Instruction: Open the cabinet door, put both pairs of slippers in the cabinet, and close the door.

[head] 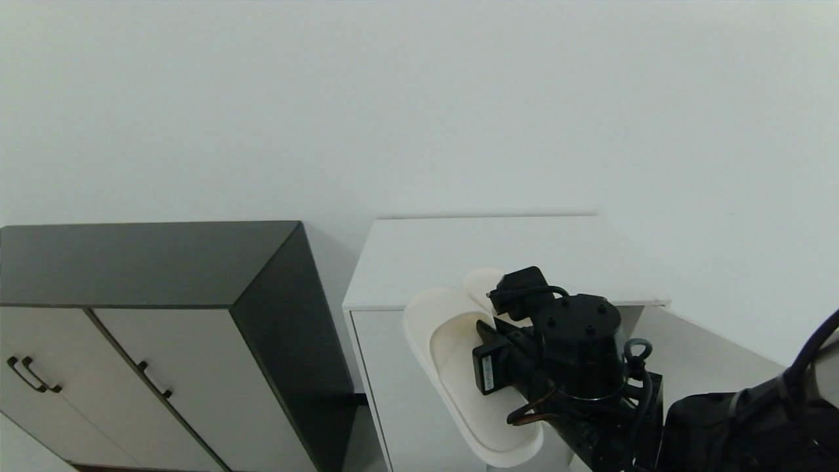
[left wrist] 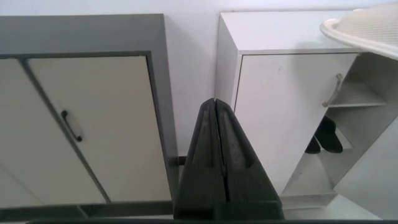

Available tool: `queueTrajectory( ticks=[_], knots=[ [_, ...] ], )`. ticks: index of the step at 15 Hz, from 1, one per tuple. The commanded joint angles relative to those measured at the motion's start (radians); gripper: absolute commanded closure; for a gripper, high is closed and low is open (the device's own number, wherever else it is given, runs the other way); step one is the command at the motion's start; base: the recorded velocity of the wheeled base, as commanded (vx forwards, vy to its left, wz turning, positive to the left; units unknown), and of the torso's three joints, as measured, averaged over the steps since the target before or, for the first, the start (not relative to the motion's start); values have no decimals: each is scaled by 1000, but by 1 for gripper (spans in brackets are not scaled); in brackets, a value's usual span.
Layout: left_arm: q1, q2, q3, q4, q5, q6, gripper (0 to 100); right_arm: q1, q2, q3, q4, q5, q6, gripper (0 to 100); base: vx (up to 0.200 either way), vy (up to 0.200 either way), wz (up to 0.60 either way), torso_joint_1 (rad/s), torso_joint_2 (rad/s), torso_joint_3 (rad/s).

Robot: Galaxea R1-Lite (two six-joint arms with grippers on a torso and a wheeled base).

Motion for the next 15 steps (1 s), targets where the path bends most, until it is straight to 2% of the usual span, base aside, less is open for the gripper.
queueTrajectory(
  ticks=[1,3,15],
  knots=[
    [0,0,0,0,0,0,100,1,5,0,0,0,0,100,-200,0,0,-2,-2,2],
    [0,0,0,0,0,0,100,1,5,2,0,0,0,100,-200,0,0,5,2,0],
    [0,0,0,1,0,0,100,-1,11,6,-2,0,0,100,0,0,0,0,0,0]
  ],
)
